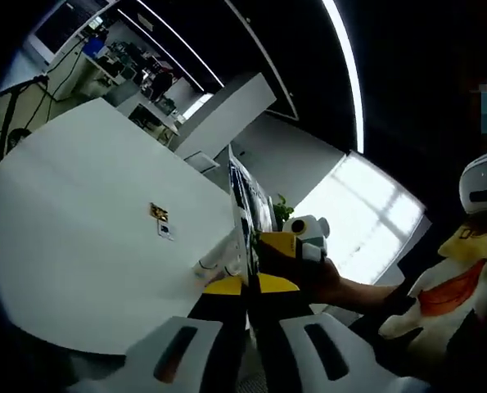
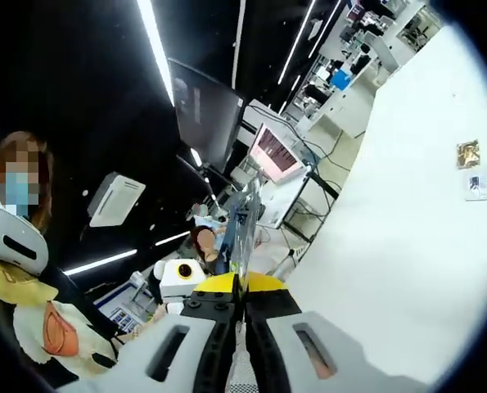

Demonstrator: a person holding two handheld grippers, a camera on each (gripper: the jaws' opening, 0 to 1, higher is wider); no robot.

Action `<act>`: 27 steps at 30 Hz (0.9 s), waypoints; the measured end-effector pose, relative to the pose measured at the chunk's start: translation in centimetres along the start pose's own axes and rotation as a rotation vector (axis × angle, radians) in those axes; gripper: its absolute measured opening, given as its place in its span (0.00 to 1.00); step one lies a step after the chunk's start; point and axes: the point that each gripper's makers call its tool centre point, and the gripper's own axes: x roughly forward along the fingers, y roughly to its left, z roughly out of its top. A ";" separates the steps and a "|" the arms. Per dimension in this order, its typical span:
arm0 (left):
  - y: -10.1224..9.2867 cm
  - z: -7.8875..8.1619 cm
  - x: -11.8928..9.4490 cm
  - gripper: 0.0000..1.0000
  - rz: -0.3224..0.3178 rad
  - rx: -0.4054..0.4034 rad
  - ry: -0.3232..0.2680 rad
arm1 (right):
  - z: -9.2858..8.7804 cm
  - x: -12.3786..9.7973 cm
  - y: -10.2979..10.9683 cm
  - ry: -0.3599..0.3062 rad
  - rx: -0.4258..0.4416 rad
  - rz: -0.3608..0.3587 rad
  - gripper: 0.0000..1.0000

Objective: Arrange the skincare products in the storage area until every visible bottle or jar stands upright without overlapping.

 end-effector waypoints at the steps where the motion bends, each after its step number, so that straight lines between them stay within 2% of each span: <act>1: 0.0 0.0 0.0 0.00 0.006 0.004 -0.005 | 0.0 0.0 -0.2 -0.003 -0.011 -0.011 0.02; 3: 0.1 0.1 0.1 0.00 0.025 -0.009 -0.021 | 0.1 0.0 -0.2 -0.010 -0.021 -0.015 0.03; 5: 0.0 0.5 0.1 0.00 0.025 -0.033 -0.053 | 0.4 -0.2 -0.3 -0.054 -0.015 -0.021 0.05; 6: -0.1 0.8 0.2 0.00 0.023 -0.063 -0.081 | 0.5 -0.4 -0.3 -0.080 0.001 -0.017 0.05; 9: 0.1 1.2 0.3 0.00 0.037 -0.083 -0.121 | 0.4 -0.9 -0.6 -0.115 0.035 -0.019 0.05; 15: 0.6 2.3 0.7 0.00 0.075 -0.151 -0.208 | -0.9 -1.2 -0.6 -0.091 0.003 -0.039 0.09; 20: 0.6 2.2 1.1 0.00 0.086 -0.149 -0.206 | -0.4 -1.5 -0.7 -0.127 -0.032 -0.064 0.06; 22: 0.6 2.1 1.2 0.00 0.091 -0.139 -0.190 | -0.4 -1.5 -0.9 -0.126 -0.003 -0.077 0.03; 25: 1.0 1.5 1.3 0.00 0.115 -0.044 -0.132 | -0.6 -1.5 -1.0 -0.118 -0.019 -0.089 0.01; 27: 1.1 0.9 1.2 0.05 0.121 -0.014 -0.089 | -0.4 -1.6 -0.4 -0.126 0.008 -0.050 0.01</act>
